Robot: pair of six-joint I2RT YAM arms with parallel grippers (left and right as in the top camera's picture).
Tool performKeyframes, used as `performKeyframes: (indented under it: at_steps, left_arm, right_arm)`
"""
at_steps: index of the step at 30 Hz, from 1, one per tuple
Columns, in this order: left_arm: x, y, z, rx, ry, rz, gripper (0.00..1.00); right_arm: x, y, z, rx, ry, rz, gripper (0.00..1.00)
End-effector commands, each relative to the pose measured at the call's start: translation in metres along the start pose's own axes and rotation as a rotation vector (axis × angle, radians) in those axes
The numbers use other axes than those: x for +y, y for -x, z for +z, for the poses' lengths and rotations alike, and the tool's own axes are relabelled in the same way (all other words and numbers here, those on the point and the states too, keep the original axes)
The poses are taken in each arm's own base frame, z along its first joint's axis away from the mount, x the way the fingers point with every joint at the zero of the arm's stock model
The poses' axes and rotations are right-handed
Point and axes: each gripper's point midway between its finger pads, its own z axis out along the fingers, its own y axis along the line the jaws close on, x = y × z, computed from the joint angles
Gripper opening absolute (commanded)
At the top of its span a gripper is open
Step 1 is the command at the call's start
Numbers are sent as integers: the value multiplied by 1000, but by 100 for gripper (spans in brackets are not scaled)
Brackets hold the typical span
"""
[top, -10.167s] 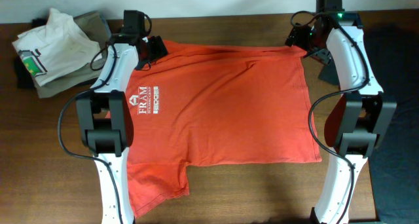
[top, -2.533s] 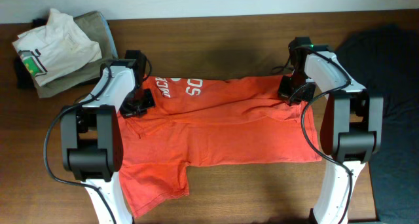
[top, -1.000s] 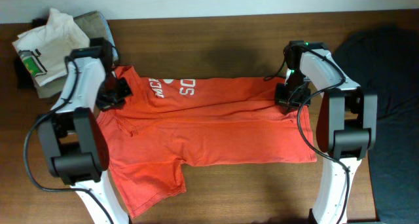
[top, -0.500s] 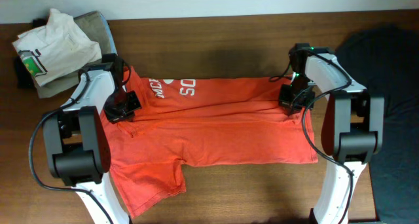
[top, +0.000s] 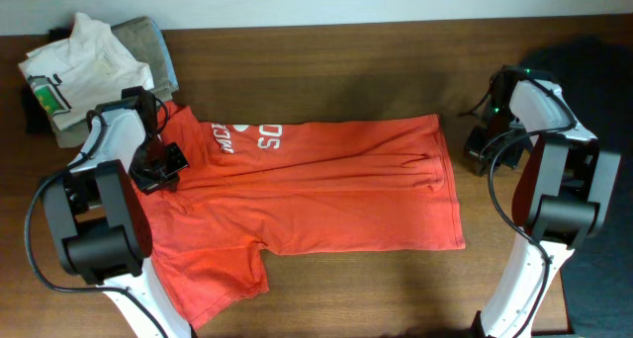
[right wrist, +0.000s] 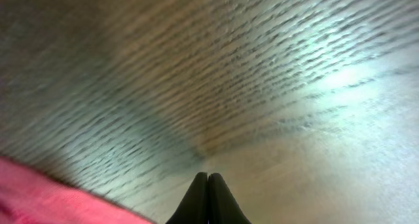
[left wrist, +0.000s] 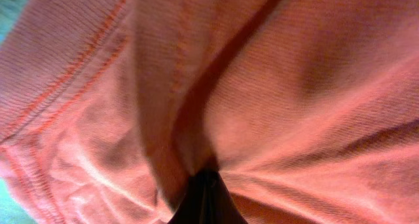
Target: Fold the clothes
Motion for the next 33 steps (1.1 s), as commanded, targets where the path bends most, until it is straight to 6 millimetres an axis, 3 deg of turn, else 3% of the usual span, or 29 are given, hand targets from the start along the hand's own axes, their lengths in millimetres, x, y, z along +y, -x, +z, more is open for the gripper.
performKeyframes:
  at_steps: [1,3,4,6,13,18,22,27,29,33]
  left_arm:
    - [5,19,-24,-59,29,-1,1]
    - [3,25,-33,-82,17,-2,1]
    - [0,25,-35,-81,0,-2,1]
    - [-2,23,-34,-72,-7,1,1]
    - [-9,20,-31,-67,-15,16,1]
    - [-9,20,-31,-66,-15,16,1]
    - [-9,20,-31,-69,-16,16,1]
    - [-9,21,-31,-72,-14,16,1]
    - [-9,21,-31,-72,-14,16,1]
    - [-12,27,-32,-96,-28,15,1]
  right_arm:
    - [7,12,-30,-51,40,14,4]
    - [19,9,-46,-54,109,-10,4]
    - [38,0,-57,-46,200,-115,4]
    - [57,-14,-60,-19,258,-220,4]
    - [106,-46,-30,-8,229,-389,4]
    - [125,-53,-7,-30,212,-445,4]
    - [106,-34,6,-94,119,-350,4]
    - [86,-24,15,-92,68,-299,4]
    - [64,-12,15,-127,-19,-183,4]
    - [49,9,9,-169,-10,-130,4]
